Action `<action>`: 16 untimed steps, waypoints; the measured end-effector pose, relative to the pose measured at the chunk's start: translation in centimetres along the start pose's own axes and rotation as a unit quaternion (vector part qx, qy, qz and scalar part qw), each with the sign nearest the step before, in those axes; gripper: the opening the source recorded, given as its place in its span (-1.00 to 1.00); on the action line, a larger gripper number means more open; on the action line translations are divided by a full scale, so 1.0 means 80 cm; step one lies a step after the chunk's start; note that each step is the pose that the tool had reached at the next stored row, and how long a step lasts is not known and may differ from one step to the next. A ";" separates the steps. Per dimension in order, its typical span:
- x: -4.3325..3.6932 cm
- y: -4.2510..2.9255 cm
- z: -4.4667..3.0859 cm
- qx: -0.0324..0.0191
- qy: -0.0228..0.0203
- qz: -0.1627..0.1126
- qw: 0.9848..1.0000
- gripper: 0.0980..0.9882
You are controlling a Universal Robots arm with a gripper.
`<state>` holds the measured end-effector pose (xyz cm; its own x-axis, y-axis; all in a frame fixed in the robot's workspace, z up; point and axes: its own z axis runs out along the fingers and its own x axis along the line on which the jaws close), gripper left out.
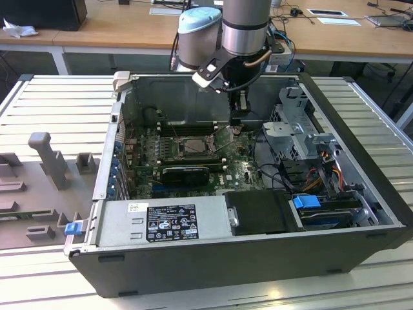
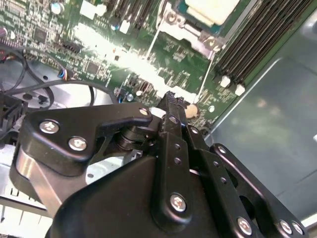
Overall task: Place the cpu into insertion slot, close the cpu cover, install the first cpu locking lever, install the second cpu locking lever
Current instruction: 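Close the cpu cover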
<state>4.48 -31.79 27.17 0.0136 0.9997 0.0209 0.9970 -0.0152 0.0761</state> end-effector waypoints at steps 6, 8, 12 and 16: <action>0.000 0.0175 0.0179 0.003 0.000 -0.003 1.000 -0.98; 0.000 0.0175 0.0231 0.003 0.000 -0.003 1.000 -0.98; 0.000 0.0169 0.0330 0.005 0.000 -0.005 1.000 -0.98; 0.000 0.0129 0.0327 0.005 0.000 -0.005 1.000 -0.98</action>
<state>5.71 -31.79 24.64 0.0037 0.9998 0.0210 0.9978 -0.0051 0.0655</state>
